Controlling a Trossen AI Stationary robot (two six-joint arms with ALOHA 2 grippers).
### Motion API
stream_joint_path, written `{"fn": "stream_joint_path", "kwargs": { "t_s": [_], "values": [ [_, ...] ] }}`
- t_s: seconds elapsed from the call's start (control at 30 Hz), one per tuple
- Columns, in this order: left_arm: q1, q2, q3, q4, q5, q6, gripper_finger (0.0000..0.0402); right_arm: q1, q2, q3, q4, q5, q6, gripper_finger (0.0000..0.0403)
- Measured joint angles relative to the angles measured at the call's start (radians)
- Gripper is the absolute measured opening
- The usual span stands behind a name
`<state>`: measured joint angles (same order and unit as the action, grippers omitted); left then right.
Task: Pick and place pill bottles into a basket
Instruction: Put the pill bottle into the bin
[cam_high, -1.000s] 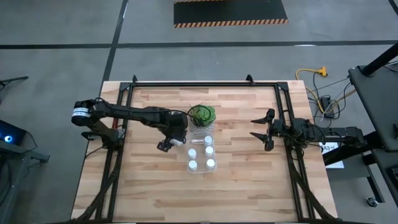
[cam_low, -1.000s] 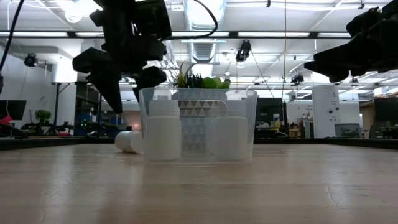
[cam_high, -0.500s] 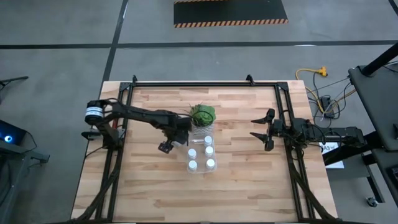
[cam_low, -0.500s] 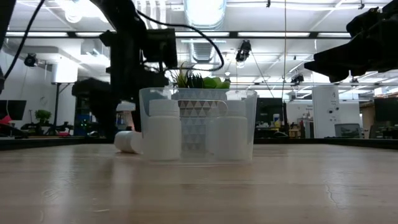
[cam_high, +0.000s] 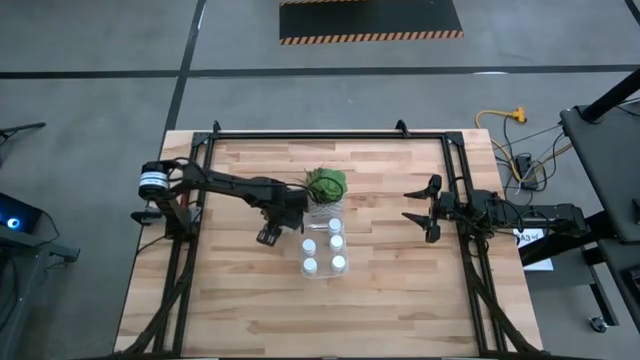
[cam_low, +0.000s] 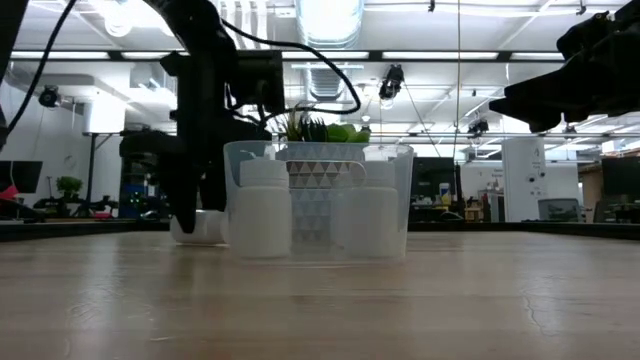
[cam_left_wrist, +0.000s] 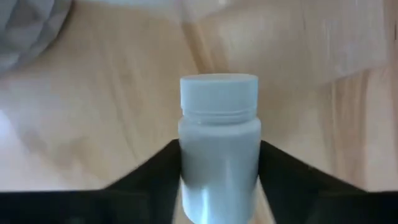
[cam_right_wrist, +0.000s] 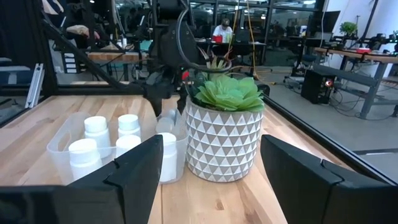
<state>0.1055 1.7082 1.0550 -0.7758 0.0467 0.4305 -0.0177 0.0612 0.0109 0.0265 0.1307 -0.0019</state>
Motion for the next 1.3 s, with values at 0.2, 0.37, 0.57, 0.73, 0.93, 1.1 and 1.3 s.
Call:
{"fn": "stream_joint_path", "kwargs": {
  "t_s": [0.2, 0.37, 0.57, 0.73, 0.93, 1.1, 1.3],
  "values": [
    [-0.005, -0.095, 0.000, -0.070, 0.023, -0.230, 0.0126, 0.000, 0.000, 0.000, 0.000, 0.000, 0.001, 0.0260],
    [-0.024, -0.263, 0.007, -0.073, 0.022, -0.440, 0.0126, 0.000, 0.000, 0.000, 0.000, 0.000, 0.000, 0.0260],
    [-0.046, -0.504, 0.057, -0.064, -0.100, -0.701, 0.0126, 0.000, 0.000, 0.000, 0.000, 0.001, -0.001, 0.0260],
    [-0.049, -0.654, 0.064, 0.077, -0.153, -0.805, 0.0126, 0.000, 0.000, 0.000, 0.000, 0.000, 0.000, 0.0260],
    [-0.049, -0.700, 0.055, 0.237, -0.134, -0.876, 0.0126, 0.000, 0.000, 0.000, 0.000, 0.000, 0.001, 0.0260],
    [-0.049, -0.675, 0.056, 0.329, -0.048, -0.925, 0.0126, 0.000, 0.000, 0.000, 0.000, 0.000, 0.001, 0.0260],
    [-0.049, -0.628, 0.058, 0.441, 0.086, -0.993, 0.0121, -0.001, 0.000, 0.000, 0.009, 0.007, -0.049, 0.0260]
  ]
}}
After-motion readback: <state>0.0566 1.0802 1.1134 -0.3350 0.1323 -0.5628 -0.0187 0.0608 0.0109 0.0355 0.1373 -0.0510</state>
